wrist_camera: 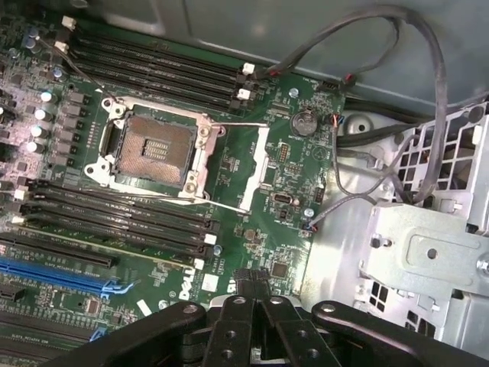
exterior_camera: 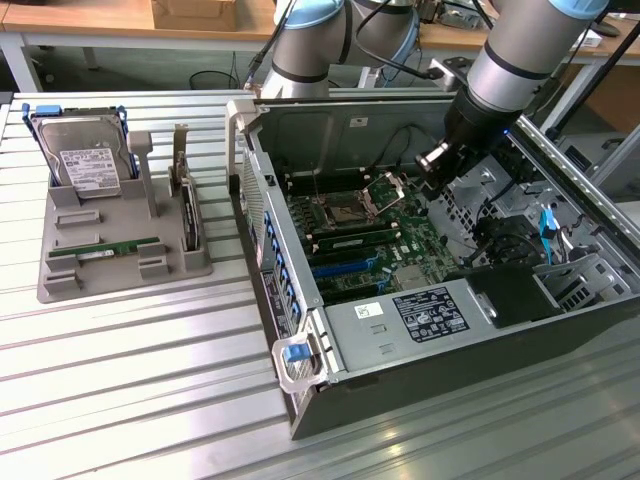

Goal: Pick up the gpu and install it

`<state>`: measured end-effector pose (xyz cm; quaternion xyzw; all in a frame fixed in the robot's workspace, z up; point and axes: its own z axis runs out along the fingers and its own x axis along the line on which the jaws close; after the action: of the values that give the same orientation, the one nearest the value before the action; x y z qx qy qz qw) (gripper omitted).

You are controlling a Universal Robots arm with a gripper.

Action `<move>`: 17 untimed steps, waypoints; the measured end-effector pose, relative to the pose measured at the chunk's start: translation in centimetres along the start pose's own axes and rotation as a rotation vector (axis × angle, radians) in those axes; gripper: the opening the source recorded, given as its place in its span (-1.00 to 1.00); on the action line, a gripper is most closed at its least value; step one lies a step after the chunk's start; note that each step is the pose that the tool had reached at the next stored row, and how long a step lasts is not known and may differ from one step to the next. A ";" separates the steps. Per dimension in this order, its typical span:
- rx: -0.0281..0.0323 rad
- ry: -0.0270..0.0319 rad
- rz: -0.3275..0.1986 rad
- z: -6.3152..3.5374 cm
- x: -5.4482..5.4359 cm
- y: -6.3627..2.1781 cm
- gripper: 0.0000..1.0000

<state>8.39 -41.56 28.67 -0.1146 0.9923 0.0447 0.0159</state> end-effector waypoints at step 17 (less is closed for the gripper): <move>0.0104 -0.0211 0.247 0.00 0.0 0.00 -0.78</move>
<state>8.39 -41.56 28.67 0.0090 0.9988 0.0424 0.0213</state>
